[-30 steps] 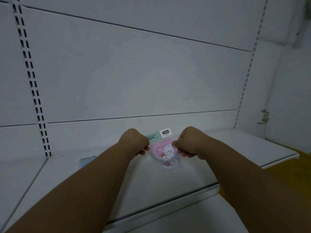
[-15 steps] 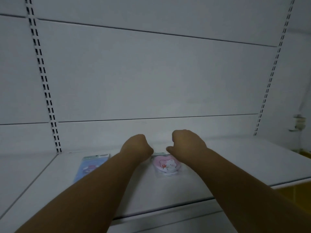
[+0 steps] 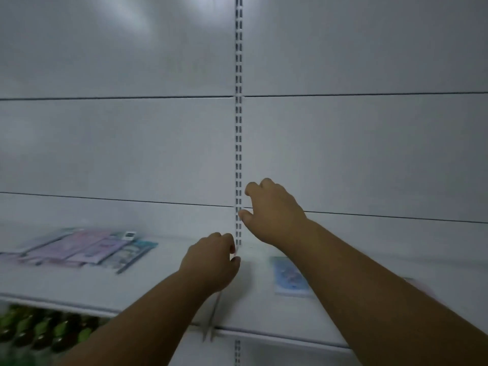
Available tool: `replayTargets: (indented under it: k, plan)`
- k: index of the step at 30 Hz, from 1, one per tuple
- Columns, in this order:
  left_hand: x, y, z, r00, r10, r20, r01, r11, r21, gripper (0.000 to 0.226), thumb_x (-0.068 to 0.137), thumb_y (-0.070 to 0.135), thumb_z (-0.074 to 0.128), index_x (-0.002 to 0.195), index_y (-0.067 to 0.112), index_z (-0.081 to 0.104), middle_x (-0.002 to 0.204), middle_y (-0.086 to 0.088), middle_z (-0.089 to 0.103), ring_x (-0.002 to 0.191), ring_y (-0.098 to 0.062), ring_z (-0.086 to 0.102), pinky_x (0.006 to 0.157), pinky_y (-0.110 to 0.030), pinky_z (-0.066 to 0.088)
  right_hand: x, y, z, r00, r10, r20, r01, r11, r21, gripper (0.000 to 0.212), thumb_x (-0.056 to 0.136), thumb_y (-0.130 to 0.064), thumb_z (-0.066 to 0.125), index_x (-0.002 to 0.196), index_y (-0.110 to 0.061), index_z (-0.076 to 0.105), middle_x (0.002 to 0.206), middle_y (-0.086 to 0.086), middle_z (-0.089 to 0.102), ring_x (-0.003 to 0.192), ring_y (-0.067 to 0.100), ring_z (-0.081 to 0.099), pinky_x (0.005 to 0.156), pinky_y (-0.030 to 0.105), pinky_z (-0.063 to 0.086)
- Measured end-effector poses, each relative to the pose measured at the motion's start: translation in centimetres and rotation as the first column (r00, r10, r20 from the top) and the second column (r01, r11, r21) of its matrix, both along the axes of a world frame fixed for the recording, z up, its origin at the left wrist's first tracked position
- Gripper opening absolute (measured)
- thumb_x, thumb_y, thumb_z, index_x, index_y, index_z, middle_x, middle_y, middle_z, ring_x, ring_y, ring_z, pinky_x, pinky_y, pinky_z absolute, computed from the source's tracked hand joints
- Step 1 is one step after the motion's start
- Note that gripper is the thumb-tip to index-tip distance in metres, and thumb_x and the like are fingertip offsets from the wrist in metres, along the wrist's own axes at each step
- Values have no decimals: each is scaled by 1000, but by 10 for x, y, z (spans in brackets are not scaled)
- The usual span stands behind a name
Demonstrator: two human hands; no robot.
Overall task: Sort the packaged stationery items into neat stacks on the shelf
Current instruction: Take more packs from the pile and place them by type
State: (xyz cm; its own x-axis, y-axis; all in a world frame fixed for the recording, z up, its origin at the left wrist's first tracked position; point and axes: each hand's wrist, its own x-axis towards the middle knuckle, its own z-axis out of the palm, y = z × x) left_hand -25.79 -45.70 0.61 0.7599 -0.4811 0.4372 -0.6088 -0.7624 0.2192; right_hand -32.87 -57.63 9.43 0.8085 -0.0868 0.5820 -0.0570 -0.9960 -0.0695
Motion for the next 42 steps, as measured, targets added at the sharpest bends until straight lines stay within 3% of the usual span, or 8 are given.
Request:
replayTargets:
  k: [8, 13, 23, 28, 32, 37, 40, 42]
  plan:
    - [62, 247, -5, 972, 229, 44, -230, 973, 16, 26, 87, 45, 56, 105, 27, 60, 109, 4, 64, 97, -16, 60, 87, -33, 52, 85, 220, 10, 981, 193, -1, -193, 981, -1, 43, 92, -41, 52, 126, -15, 49, 122, 11, 52, 109, 29, 53, 90, 41, 47]
    - [105, 337, -10, 960, 281, 10, -281, 959, 40, 28, 89, 46, 54, 108, 26, 57, 107, 4, 62, 96, -16, 59, 85, -32, 51, 135, 300, 8, 972, 227, -63, -224, 973, 49, 44, 90, -44, 53, 125, -16, 50, 122, 11, 52, 109, 31, 53, 91, 43, 49]
    - [230, 384, -15, 933, 361, -8, -361, 933, 6, 28, 90, 43, 52, 108, 23, 59, 109, -2, 63, 98, -22, 59, 87, -37, 51, 252, 350, 0, 970, 218, -105, -219, 976, 5, 45, 90, -45, 53, 125, -17, 50, 121, 10, 52, 107, 30, 54, 88, 40, 49]
    - [287, 409, -10, 886, 464, -12, -461, 882, 102, 41, 91, 50, 47, 117, 20, 55, 116, -5, 61, 105, -24, 56, 89, -37, 49, 296, 374, 4, 973, 182, -138, -183, 983, 10, 45, 90, -45, 52, 125, -16, 50, 122, 11, 52, 109, 32, 54, 90, 40, 47]
    - [317, 419, -17, 866, 474, -159, -432, 869, 241, 57, 84, 62, 47, 120, 19, 53, 114, -4, 63, 102, -23, 58, 87, -35, 48, 310, 391, -5, 981, 109, -161, -108, 994, 15, 45, 90, -46, 52, 125, -17, 50, 121, 10, 52, 110, 31, 53, 91, 41, 47]
    - [343, 428, -18, 877, 388, -282, -360, 921, 150, 64, 72, 60, 60, 118, 16, 53, 112, -5, 62, 101, -25, 61, 88, -35, 51, 314, 409, -13, 984, -52, -168, 60, 997, 44, 44, 90, -46, 52, 123, -17, 51, 120, 10, 53, 108, 31, 54, 92, 43, 48]
    - [351, 436, -18, 904, 328, -274, -329, 943, 42, 50, 82, 41, 63, 119, 11, 49, 119, -10, 52, 110, -29, 56, 94, -36, 48, 310, 418, -23, 981, -120, -149, 134, 987, 90, 43, 91, -46, 53, 123, -17, 51, 119, 8, 53, 105, 28, 55, 88, 41, 48]
    - [354, 443, -16, 929, 230, -288, -245, 969, -16, 29, 85, 19, 61, 110, 6, 57, 113, -11, 57, 105, -28, 58, 87, -32, 49, 307, 423, -31, 977, -149, -149, 169, 977, 130, 43, 91, -44, 54, 125, -18, 51, 119, 7, 53, 104, 27, 56, 86, 38, 48]
